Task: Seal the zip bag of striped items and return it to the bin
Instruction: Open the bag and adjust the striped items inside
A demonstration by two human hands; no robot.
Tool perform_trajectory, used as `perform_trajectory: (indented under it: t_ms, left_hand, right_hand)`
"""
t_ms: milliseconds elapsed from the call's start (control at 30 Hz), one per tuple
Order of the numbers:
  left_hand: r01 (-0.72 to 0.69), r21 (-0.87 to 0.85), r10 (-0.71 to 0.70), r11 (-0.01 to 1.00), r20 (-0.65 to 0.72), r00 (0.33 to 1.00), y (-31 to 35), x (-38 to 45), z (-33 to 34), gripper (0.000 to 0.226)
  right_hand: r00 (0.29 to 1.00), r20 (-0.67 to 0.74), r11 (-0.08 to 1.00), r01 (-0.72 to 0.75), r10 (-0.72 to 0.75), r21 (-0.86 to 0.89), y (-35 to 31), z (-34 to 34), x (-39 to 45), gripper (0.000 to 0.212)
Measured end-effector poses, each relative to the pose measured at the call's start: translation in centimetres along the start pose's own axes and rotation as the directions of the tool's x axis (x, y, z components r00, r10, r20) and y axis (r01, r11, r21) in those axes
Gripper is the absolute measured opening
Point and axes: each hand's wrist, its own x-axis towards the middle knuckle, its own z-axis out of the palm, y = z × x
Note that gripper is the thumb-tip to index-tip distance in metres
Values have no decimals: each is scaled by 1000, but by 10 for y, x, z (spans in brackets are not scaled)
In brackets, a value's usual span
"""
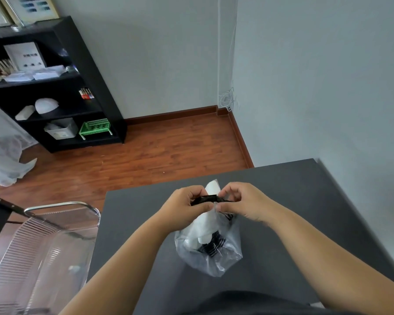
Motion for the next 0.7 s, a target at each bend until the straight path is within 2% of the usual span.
perform_trajectory:
  t_ms: [100,167,233,367,467,533,600,700]
  left_hand:
    - [-9,18,13,1000,-232,973,-2,-8,2,20]
    - [-31,1,30,1000,-274,961,-4,-16,2,17]
    - [-42,-59,28,997,-225,974,-3,-24,3,12]
    - [17,-196,-53,980,-180,982,7,-29,7,12]
    - [0,-62,-12,998,-197,980,12,-27,8,9]
    - [-44,105,72,994,-284,956,12,-26,9,8]
    - [-88,242,183,966,-403,897,11,-27,8,10]
    - [-82,237,199,968,-527,826,5,-31,6,12]
  right_hand:
    - [995,81,973,-71,55,219,3,-8,-5,29]
    - [993,108,968,-61,36,244,4,-13,-7,17]
    - [996,90,983,-25,9,182,1,-15,-6,10]
    - [990,20,988,142,-141,-56,-14,-7,-1,13]
    - [961,-86,937,232,-262,-261,-23,0,0,19]
    - [955,-107,922,232,-276,-311,-27,1,2,23]
    - [979,-78,944,158,-188,-291,-28,-4,2,25]
    - [998,35,983,51,-46,-176,-25,-20,-1,22]
